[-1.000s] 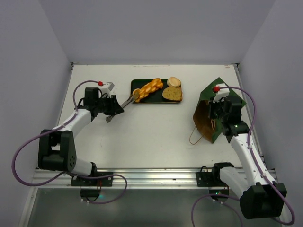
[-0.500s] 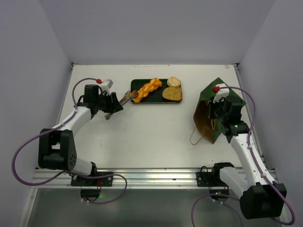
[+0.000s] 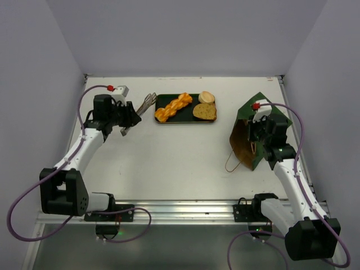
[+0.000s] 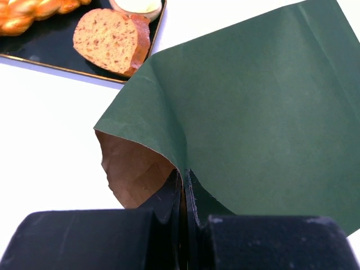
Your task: Take the fake bread out of the paper bag
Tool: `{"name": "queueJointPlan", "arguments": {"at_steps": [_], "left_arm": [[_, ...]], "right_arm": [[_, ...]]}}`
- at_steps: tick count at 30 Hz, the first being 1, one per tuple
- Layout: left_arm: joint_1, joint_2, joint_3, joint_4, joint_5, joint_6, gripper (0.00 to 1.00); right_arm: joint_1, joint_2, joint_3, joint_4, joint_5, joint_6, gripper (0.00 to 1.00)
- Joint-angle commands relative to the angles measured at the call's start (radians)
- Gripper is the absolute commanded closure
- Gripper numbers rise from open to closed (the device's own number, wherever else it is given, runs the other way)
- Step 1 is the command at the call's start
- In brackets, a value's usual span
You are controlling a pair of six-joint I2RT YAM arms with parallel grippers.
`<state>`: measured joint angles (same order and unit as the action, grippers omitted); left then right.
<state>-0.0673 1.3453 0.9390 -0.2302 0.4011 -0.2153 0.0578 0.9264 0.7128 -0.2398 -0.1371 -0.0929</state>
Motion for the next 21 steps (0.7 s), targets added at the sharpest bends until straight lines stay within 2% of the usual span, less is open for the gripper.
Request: {"name": "queueJointPlan", "arguments": {"at_steps": [1, 3, 6, 9, 13, 17, 18, 20, 21], "left_arm": [[-0.017, -0.126, 0.000, 0.003, 0.077, -0.001, 0.62], [-0.061, -0.214, -0.031, 0.002, 0.107, -0.013, 0.68], [-0.228, -0.343, -0.101, -0.008, 0.128, -0.053, 0.72], [-0.319, -0.479, -0.187, -0.008, 0.137, -0.122, 0.74], [-0.515, -0.623, -0.301, 0.032, 0.110, -0.248, 0.76], [-0.719, -0.684, -0.368, 0.058, -0.028, -0.355, 0.76], [-0.811, -0.678, -0.387, 0.074, -0.059, -0.369, 0.76], [-0.911, -0.649, -0.391, 0.101, -0.169, -0.387, 0.76], [-1.012, -0.602, -0.382, 0.109, -0.215, -0.389, 0.76]], "right_arm": [[-0.003, -0.026, 0.008, 0.040, -0.064, -0.066, 1.00], [-0.004, -0.029, 0.019, 0.021, -0.137, -0.105, 1.00], [-0.003, -0.017, 0.048, -0.036, -0.250, -0.183, 0.99], [-0.004, 0.000, 0.077, -0.090, -0.338, -0.264, 1.00], [-0.004, 0.028, 0.114, -0.122, -0.369, -0.324, 1.00], [-0.004, 0.069, 0.140, -0.121, -0.380, -0.311, 1.00], [-0.004, 0.077, 0.143, -0.118, -0.380, -0.303, 1.00], [-0.003, 0.101, 0.151, -0.110, -0.372, -0.275, 1.00], [-0.003, 0.106, 0.152, -0.107, -0.366, -0.269, 1.00]]}}
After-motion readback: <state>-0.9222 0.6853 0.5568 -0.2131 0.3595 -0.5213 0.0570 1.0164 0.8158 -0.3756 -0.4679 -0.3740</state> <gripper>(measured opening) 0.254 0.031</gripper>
